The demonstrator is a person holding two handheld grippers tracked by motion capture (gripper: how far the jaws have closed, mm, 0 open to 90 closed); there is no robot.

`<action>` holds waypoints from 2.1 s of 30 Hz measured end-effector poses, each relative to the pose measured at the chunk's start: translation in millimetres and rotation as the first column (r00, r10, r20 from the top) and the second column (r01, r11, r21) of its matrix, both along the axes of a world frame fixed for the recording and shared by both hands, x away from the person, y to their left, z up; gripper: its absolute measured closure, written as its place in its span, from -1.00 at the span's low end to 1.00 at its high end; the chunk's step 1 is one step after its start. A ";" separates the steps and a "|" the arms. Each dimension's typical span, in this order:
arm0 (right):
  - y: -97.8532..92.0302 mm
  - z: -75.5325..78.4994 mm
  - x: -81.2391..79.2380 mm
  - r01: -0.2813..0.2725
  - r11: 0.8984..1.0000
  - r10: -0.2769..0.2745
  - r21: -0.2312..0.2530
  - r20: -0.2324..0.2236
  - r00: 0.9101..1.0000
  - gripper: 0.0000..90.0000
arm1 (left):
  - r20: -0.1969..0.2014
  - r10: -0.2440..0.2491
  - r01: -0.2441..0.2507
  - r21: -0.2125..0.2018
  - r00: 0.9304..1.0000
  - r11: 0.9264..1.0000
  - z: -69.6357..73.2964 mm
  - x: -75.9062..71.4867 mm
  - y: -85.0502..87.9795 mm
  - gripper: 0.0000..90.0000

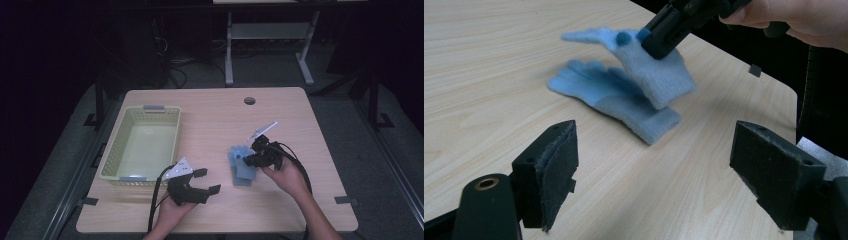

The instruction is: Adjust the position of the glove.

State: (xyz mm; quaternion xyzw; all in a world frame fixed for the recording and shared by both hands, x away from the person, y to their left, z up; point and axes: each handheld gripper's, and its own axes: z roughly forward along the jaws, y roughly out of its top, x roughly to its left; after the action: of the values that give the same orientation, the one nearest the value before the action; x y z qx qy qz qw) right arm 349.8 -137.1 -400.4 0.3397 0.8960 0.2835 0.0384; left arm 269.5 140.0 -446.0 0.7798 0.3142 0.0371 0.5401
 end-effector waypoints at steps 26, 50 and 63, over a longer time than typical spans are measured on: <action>12.0 -20.3 0.3 -0.012 0.999 0.011 -0.049 -0.030 0.999 0.80 | -0.009 -0.002 0.002 -0.002 1.000 1.000 0.0 -0.2 -1.5 -0.58; 16.1 -23.1 3.6 0.035 0.999 -0.035 -0.008 0.038 0.999 0.91 | -0.017 -0.010 0.010 -0.004 1.000 1.000 -1.3 -0.3 -2.7 -0.58; 20.8 -39.2 13.3 0.052 0.999 -0.052 0.001 -0.011 0.999 0.92 | -0.027 -0.024 0.024 -0.005 0.999 1.000 -2.4 -1.0 -5.6 -0.57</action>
State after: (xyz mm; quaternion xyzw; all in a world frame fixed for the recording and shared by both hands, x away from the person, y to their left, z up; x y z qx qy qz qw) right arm 363.1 -116.3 -439.6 0.3643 0.8868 0.2813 0.0405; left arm 268.5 134.4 -448.4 0.7829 0.3120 0.0193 0.5380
